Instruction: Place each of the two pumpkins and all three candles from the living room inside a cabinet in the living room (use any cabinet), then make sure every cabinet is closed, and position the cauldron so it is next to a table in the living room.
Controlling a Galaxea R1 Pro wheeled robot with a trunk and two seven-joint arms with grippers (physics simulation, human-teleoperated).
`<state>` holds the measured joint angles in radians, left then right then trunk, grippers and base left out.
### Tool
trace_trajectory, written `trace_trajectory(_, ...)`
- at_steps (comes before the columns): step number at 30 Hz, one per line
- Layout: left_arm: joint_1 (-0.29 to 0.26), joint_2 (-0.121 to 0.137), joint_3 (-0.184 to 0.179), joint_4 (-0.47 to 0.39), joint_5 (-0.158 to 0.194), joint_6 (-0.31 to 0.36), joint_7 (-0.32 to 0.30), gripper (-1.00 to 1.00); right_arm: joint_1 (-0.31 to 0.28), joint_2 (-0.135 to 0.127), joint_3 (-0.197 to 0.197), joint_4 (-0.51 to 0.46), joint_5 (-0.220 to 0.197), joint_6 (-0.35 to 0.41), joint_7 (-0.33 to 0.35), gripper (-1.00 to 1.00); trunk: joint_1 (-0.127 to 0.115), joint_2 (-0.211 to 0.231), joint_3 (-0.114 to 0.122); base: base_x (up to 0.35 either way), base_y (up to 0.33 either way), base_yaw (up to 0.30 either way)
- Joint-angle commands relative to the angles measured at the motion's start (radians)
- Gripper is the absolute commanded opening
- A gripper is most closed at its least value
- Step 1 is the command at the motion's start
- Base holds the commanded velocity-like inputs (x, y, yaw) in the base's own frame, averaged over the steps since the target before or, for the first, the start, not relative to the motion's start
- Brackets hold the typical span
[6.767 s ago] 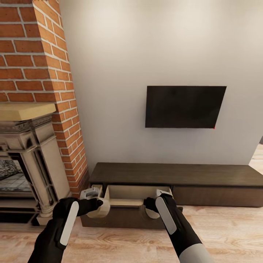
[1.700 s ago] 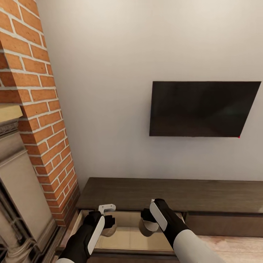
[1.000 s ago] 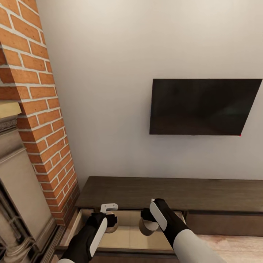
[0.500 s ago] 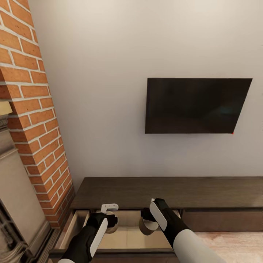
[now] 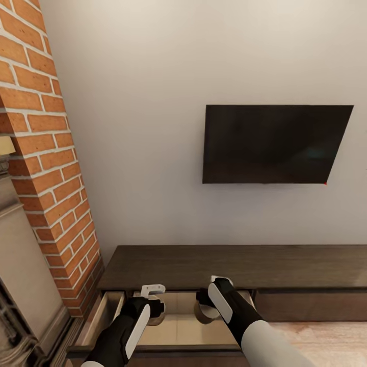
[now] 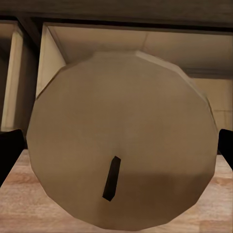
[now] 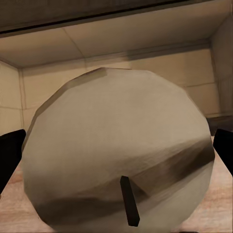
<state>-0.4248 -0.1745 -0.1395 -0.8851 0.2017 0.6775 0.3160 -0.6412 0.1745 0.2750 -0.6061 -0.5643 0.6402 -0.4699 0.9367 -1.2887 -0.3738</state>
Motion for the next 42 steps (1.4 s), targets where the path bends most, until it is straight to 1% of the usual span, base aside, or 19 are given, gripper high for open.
trace_trajectory(1, 0.0, 0.0, 0.0, 0.0, 0.0, 0.0, 0.0, -1.0, 0.0, 0.0, 0.001, 0.0, -0.001, -0.012, 0.0, -1.0, 0.004, -0.007, -0.003, 0.0, 0.0, 0.0)
trace_trajectory(3, 0.0, 0.0, 0.0, 0.0, 0.0, -0.001, 0.0, -1.0, 0.0, 0.0, 0.01, 0.001, -0.001, -0.026, 0.0, -1.0, 0.012, -0.021, -0.009, 0.0, 0.0, 0.0)
trace_trajectory(5, 0.0, 0.0, 0.0, 0.0, -0.001, -0.001, 0.0, -1.0, 0.0, 0.0, 0.038, 0.001, -0.001, -0.035, 0.0, -1.0, 0.019, -0.035, -0.016, 0.0, 0.0, 0.0)
trace_trajectory(7, 0.0, 0.0, 0.0, 0.0, -0.001, -0.002, 0.0, -1.0, 0.0, 0.0, 0.059, -0.002, -0.003, -0.039, -0.003, -1.0, 0.027, -0.049, -0.022, 0.0, 0.0, 0.0)
trace_trajectory(10, 0.0, 0.0, 0.0, 0.0, -0.001, -0.003, 0.0, -1.0, 0.0, 0.0, 0.069, -0.006, -0.004, -0.042, -0.005, -1.0, 0.038, -0.07, -0.031, 0.0, 0.0, 0.0)
trace_trajectory(18, 0.0, 0.0, 0.0, 0.0, -0.001, -0.004, 0.0, -1.0, 0.0, 0.0, 0.074, -0.004, -0.004, -0.042, -0.006, -1.0, 0.069, -0.126, -0.056, 0.0, 0.0, 0.0)
trace_trajectory(42, 0.0, 0.0, 0.0, 0.0, -0.001, -0.004, 0.002, -1.0, 0.0, 0.0, 0.073, -0.006, -0.01, -0.04, 0.002, -1.0, 0.161, -0.294, -0.13, 0.0, 0.0, 0.005)
